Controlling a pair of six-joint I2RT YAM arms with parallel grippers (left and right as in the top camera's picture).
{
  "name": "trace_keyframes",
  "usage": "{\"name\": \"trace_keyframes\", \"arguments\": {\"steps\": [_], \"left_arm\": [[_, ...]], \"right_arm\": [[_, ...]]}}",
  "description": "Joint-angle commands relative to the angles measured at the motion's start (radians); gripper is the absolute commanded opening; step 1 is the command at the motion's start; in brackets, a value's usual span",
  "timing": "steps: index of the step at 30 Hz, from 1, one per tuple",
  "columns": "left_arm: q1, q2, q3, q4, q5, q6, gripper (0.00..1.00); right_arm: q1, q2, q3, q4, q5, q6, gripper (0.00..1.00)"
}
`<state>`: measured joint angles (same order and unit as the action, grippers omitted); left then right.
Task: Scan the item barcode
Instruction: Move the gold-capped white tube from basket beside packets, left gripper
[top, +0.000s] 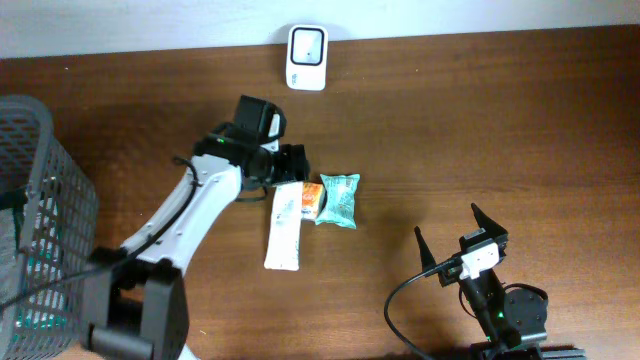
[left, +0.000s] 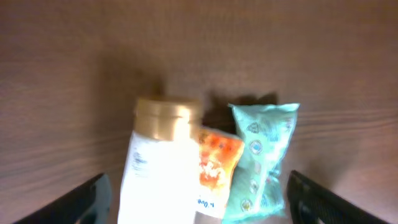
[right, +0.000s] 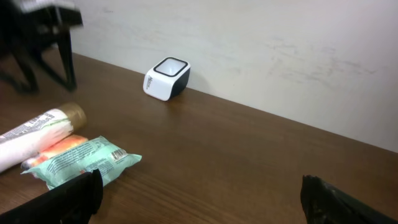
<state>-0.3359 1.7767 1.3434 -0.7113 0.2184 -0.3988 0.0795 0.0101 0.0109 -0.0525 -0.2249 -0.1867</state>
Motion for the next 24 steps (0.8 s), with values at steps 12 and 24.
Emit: {"name": "trace_keyframes", "arguments": {"steps": [12, 24], "left_arm": [[0.927, -0.507, 0.339, -0.108, -0.208, 0.254, 0.98], [1.110, -0.075, 0.123, -0.174, -0.281, 0.455, 0.96]], "right_arm": [[0.005, -0.006, -0.005, -0.005, 0.001, 0.004, 0.98], [0.005, -0.006, -0.005, -0.005, 0.001, 0.004, 0.98]]}}
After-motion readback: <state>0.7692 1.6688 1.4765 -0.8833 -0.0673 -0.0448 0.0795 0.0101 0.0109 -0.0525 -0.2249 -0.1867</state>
